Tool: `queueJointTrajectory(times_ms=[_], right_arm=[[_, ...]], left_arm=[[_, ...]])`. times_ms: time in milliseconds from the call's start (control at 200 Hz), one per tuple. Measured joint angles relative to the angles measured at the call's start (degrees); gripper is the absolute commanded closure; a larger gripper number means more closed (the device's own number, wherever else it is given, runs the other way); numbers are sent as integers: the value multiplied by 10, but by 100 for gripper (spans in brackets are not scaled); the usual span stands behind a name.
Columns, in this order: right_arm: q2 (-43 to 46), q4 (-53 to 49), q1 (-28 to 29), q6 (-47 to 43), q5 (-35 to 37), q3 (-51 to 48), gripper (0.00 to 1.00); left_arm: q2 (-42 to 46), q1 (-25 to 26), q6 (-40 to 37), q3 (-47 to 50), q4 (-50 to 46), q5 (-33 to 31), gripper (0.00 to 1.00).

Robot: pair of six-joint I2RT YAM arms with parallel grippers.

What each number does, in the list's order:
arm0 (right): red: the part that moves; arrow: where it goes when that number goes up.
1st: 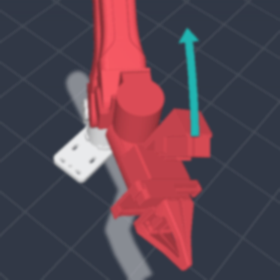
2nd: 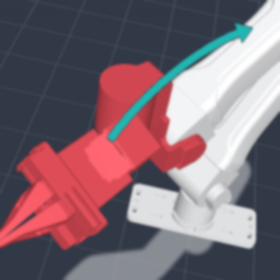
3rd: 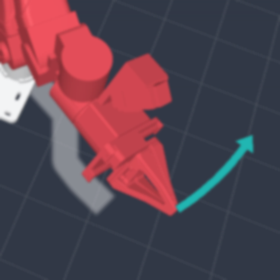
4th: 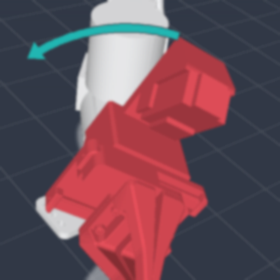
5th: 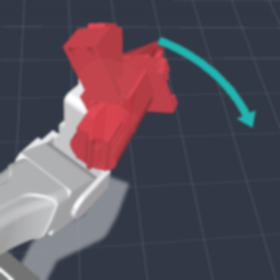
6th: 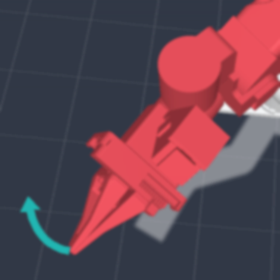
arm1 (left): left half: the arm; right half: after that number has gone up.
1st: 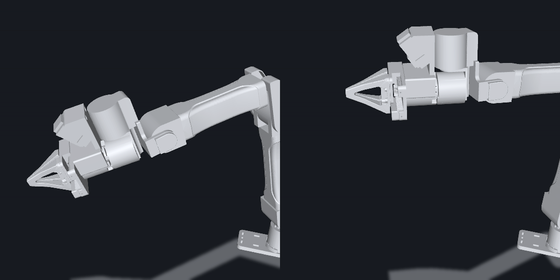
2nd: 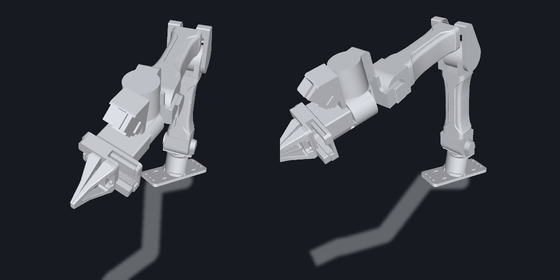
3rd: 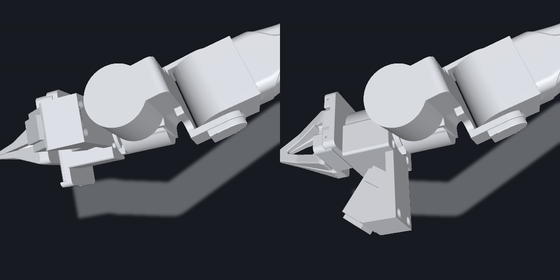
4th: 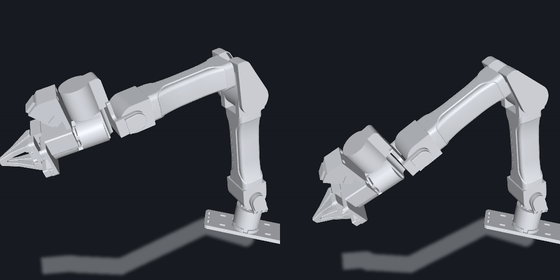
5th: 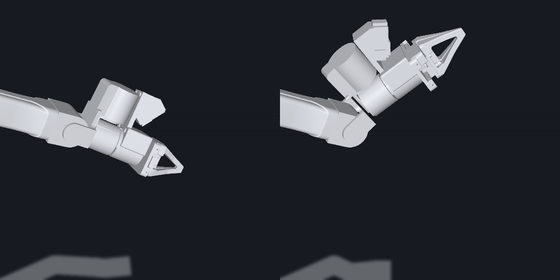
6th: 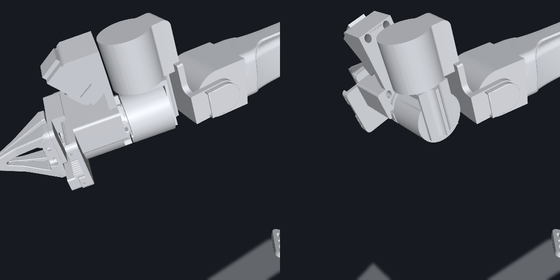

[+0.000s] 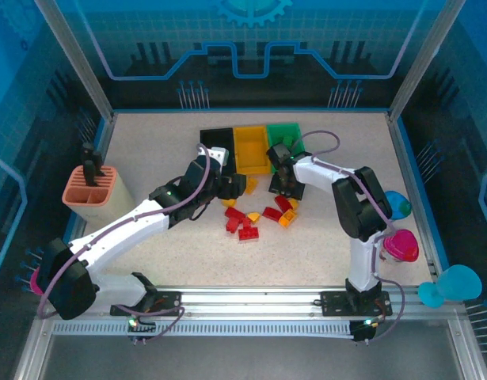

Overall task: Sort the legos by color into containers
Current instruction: Pick up the lego from the center of the table.

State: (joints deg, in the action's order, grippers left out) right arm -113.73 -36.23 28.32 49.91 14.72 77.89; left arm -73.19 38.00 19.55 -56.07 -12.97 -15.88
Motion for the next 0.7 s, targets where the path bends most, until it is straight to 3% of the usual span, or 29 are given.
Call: queueJointTrajectory(times_ms=[475, 700], right_arm=[[94, -32, 28, -23, 54, -3, 39], [93, -50, 22, -53, 63, 63, 38]], left_arm=[[22, 0, 0, 13, 0, -12, 14], [42, 0, 0, 23, -2, -15, 15]])
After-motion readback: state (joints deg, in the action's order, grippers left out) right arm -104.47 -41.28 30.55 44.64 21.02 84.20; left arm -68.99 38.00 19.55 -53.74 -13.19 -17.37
